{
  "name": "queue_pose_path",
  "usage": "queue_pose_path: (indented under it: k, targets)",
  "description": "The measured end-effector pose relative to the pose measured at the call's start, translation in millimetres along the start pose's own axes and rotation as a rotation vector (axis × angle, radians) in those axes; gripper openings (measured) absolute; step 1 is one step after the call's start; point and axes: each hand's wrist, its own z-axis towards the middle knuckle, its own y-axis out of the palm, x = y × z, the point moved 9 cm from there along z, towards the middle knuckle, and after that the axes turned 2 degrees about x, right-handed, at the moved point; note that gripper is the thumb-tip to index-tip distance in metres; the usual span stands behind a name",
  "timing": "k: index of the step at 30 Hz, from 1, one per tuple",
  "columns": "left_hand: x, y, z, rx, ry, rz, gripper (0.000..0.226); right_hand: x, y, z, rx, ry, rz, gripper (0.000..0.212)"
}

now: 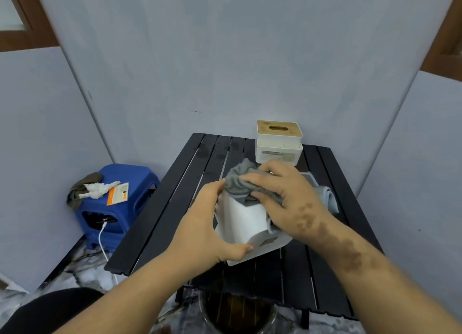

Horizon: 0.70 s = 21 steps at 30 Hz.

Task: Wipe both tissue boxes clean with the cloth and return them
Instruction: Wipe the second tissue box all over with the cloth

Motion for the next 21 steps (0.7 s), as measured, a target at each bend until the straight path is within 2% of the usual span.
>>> queue_pose_path:
  k: [2,6,8,9,12,14,16,19,21]
  targets:
    - [2,1,0,-0.003,0.012,0.012,0.109,12,-9,-1,-0.022,0.014,0.065,0.031]
    - [2,0,0,-0.006,-0.006,0.023,0.109,92,-45,-18,0.13,0.378,0.089,0.036]
    - [0,0,0,-0.004,-0.014,0.022,0.11,98,-41,-21,0.132,0.445,0.043,0.035]
    - [0,0,0,-0.001,-0.015,0.02,0.11,85,-33,-17,0.114,0.408,0.01,0.034]
    - [0,1,0,0.002,-0.014,0.021,0.113,22,-8,-4,0.052,0.108,-0.076,0.033]
    - [2,3,0,0.001,0.005,0.028,0.114,13,-7,-2,0.012,0.036,0.01,0.032]
    - [4,3,-1,0.0,0.01,0.04,0.114,39,-22,-5,0.049,0.152,0.106,0.034]
    - [6,2,-2,0.002,0.01,0.049,0.113,96,-46,-19,0.158,0.448,0.011,0.033]
    - [4,2,-2,0.004,0.003,0.045,0.112,96,-40,-19,0.134,0.467,-0.073,0.033]
